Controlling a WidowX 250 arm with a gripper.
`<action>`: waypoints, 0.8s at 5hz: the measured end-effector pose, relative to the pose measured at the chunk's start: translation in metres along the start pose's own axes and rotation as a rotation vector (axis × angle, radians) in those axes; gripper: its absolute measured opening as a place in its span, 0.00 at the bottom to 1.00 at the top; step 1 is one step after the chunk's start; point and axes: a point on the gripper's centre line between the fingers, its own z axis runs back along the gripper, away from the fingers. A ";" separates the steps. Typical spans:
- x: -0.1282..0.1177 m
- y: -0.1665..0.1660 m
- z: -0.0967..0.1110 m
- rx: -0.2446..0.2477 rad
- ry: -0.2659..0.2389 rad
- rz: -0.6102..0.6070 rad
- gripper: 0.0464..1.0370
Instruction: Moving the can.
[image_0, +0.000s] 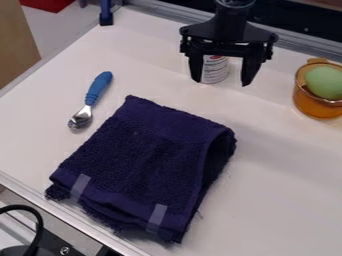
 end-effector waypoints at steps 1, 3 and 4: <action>-0.005 0.001 -0.010 0.021 0.031 -0.010 0.96; 0.042 0.024 -0.024 0.008 -0.013 -0.023 0.96; 0.074 0.033 -0.025 -0.026 -0.071 -0.085 0.96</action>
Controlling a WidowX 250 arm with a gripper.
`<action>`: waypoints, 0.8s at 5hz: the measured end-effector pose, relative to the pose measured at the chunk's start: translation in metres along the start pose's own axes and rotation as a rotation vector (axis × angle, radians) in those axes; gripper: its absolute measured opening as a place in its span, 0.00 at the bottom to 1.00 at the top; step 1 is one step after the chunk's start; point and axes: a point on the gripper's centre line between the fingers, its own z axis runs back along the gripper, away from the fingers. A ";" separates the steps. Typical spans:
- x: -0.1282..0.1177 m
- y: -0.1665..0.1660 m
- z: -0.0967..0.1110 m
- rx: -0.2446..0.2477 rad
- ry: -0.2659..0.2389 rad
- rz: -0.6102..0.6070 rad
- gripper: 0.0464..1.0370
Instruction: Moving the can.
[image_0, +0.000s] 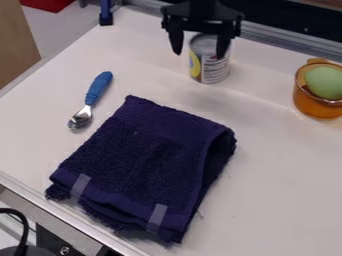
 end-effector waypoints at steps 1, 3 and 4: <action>0.026 0.005 0.002 -0.014 -0.055 -0.052 0.96; 0.059 -0.007 -0.004 -0.025 -0.024 -0.162 0.96; 0.067 -0.008 -0.010 -0.010 -0.057 -0.173 0.96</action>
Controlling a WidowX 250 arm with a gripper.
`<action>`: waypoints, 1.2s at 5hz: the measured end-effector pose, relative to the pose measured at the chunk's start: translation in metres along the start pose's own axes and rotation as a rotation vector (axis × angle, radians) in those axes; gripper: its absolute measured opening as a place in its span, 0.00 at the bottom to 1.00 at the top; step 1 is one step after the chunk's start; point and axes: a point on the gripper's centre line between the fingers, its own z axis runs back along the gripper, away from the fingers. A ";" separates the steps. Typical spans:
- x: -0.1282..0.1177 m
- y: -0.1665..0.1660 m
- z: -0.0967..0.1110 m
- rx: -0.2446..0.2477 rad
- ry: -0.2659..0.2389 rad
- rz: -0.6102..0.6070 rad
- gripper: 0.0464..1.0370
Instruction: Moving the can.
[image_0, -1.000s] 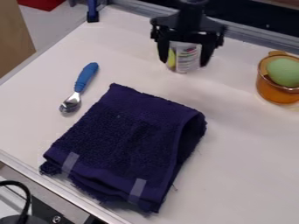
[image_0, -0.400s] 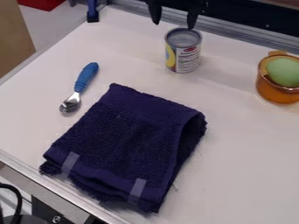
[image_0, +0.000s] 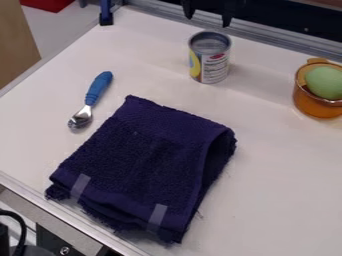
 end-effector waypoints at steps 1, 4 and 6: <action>0.009 -0.002 -0.001 -0.014 -0.060 0.016 0.96; 0.015 -0.005 -0.030 -0.009 -0.109 0.089 0.96; 0.017 -0.004 -0.042 -0.002 -0.055 0.086 0.96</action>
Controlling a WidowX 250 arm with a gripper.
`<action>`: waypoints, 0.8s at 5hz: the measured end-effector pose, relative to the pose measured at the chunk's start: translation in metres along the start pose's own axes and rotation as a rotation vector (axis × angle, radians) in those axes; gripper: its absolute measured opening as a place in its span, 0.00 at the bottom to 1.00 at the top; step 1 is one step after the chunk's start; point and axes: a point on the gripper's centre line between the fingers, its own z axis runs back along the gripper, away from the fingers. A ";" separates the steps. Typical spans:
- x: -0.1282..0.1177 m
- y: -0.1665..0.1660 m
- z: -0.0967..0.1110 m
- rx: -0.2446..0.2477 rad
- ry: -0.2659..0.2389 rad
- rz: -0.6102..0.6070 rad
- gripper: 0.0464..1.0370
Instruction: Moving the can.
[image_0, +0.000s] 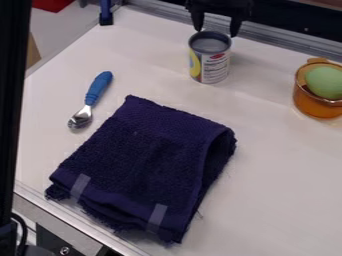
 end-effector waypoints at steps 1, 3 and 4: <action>-0.002 0.002 -0.001 0.013 0.014 0.003 0.96; -0.020 0.007 -0.002 0.057 0.166 0.007 0.96; -0.034 0.000 -0.003 0.073 0.222 -0.014 0.96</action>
